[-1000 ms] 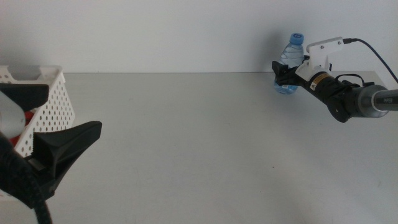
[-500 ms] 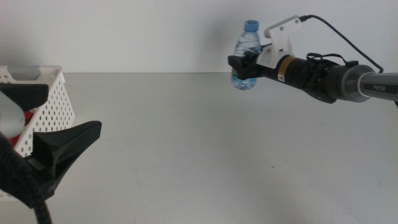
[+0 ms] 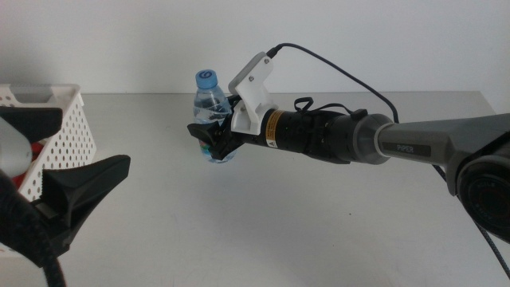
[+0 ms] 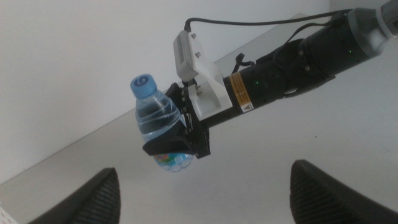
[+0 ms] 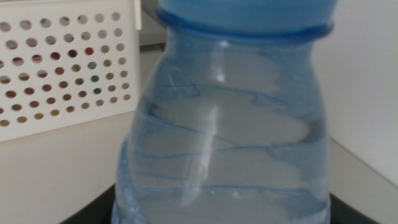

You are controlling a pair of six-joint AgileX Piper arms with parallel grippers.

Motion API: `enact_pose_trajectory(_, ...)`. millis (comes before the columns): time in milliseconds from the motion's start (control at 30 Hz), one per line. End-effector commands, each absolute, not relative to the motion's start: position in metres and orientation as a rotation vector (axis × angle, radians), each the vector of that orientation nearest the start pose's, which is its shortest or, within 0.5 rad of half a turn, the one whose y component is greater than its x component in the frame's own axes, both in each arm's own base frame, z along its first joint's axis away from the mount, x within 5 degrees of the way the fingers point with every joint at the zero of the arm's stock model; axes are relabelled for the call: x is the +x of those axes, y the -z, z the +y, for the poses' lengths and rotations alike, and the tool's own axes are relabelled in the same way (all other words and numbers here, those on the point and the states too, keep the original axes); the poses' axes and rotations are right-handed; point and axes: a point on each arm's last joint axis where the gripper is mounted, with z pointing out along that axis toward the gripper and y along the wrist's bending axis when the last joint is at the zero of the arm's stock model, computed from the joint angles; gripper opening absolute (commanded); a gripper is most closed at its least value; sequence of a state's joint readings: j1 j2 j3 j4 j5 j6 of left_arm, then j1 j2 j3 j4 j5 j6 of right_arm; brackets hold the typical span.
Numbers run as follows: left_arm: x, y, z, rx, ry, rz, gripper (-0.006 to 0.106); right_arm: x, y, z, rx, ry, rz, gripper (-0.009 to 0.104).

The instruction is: Use arms to grab the bottles and put them into the dustbin to the left of the table.

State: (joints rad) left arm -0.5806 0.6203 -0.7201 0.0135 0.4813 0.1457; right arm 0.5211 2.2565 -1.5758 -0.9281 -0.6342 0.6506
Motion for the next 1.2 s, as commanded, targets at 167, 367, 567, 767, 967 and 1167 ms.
enact_pose_trajectory(167, 0.102, -0.376, -0.067, 0.630, 0.317, 1.658, 0.094, 0.410, -0.217, 0.305, -0.897, -0.769, 1.360, -0.001)
enact_pose_trajectory(367, 0.102, -0.376, -0.067, 0.630, 0.317, 1.658, 0.094, 0.412, -0.202, 0.306, -0.896, -0.775, 1.394, -0.001)
enact_pose_trajectory(567, 0.102, -0.376, -0.067, 0.630, 0.317, 1.658, 0.094, 0.413, -0.196, 0.306, -0.914, -0.748, 1.441, 0.048)
enact_pose_trajectory(767, 0.102, -0.376, -0.067, 0.630, 0.317, 1.658, 0.094, 0.411, -0.203, 0.301, -0.922, -0.800, 1.533, 0.077)
enact_pose_trajectory(967, 0.102, -0.376, -0.067, 0.630, 0.317, 1.658, 0.094, 0.406, -0.229, 0.284, -0.975, -0.844, 1.610, 0.075)
enact_pose_trajectory(1167, 0.102, -0.376, -0.067, 0.630, 0.317, 1.658, 0.094, 0.398, -0.282, 0.248, -1.012, -0.785, 1.692, 0.071)
